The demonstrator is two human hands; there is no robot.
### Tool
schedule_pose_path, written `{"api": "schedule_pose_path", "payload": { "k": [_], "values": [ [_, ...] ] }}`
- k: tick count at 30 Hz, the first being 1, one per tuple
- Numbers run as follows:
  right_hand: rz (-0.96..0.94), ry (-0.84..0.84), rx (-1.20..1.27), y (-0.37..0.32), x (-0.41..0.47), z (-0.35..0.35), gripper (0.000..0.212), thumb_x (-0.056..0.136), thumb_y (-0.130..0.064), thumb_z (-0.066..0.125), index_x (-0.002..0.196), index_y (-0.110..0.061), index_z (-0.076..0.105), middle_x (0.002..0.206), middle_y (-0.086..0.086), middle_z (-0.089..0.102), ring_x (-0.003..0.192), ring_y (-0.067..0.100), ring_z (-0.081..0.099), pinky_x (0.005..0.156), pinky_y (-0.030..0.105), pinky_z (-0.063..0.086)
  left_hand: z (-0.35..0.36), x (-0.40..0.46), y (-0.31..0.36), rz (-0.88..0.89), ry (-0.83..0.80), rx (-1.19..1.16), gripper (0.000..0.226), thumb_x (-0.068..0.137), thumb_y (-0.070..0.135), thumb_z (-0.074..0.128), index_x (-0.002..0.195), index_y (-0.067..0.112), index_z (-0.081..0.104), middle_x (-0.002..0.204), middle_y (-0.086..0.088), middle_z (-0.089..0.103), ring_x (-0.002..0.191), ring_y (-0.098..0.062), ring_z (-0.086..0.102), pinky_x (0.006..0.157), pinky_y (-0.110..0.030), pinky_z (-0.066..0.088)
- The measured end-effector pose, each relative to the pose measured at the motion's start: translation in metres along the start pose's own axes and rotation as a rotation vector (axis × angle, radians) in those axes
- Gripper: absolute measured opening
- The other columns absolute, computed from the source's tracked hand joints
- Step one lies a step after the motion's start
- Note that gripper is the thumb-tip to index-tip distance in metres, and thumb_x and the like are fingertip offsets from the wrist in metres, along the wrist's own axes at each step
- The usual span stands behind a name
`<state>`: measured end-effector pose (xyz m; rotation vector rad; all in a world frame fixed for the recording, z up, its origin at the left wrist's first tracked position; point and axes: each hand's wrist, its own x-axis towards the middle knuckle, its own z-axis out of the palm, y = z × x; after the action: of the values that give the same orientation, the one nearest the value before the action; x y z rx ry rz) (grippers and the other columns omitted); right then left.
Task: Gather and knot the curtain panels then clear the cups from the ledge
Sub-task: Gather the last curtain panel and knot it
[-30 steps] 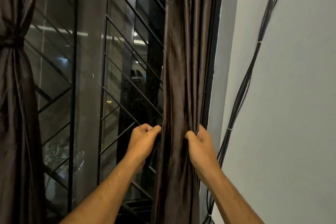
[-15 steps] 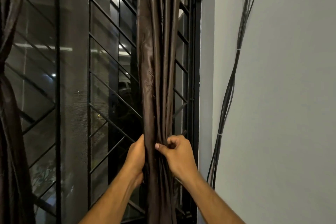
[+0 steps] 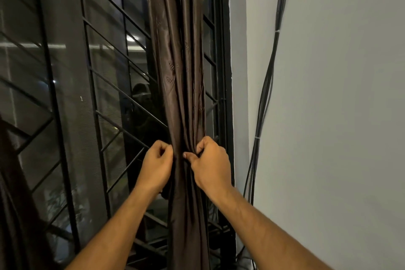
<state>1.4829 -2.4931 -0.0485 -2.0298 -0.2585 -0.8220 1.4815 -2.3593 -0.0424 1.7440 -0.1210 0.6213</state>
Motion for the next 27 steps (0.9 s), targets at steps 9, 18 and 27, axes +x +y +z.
{"api": "schedule_pose_path", "payload": {
  "k": [9, 18, 27],
  "values": [
    [0.22, 0.085, 0.245, 0.002, -0.01, 0.022, 0.037, 0.088, -0.046, 0.076, 0.095, -0.016, 0.056, 0.078, -0.006, 0.061, 0.069, 0.011, 0.06, 0.063, 0.033, 0.053, 0.009, -0.022, -0.017, -0.152, 0.192, -0.064, 0.015, 0.105, 0.029, 0.049, 0.102, 0.018, 0.058, 0.09, -0.016, 0.072, 0.077, -0.031, 0.069, 0.07, -0.047, 0.056],
    [0.211, 0.049, 0.608, 0.004, -0.037, 0.027, 0.043, 0.089, -0.038, 0.079, 0.071, -0.014, 0.047, 0.058, 0.003, 0.052, 0.05, 0.02, 0.061, 0.052, 0.039, 0.054, 0.021, -0.04, -0.013, -0.11, 0.286, -0.203, 0.053, 0.098, 0.058, 0.049, 0.091, 0.007, 0.059, 0.058, -0.01, 0.068, 0.053, -0.023, 0.068, 0.058, -0.041, 0.059],
    [0.049, -0.103, 0.538, 0.018, -0.063, 0.019, 0.014, 0.093, -0.019, 0.074, 0.084, -0.019, 0.063, 0.072, 0.009, 0.068, 0.064, 0.017, 0.06, 0.062, 0.037, 0.05, 0.018, -0.036, -0.017, -0.048, 0.318, -0.138, 0.041, 0.099, 0.044, 0.056, 0.077, 0.009, 0.058, 0.045, 0.01, 0.057, 0.043, -0.002, 0.054, 0.055, -0.033, 0.046]
  ]
}}
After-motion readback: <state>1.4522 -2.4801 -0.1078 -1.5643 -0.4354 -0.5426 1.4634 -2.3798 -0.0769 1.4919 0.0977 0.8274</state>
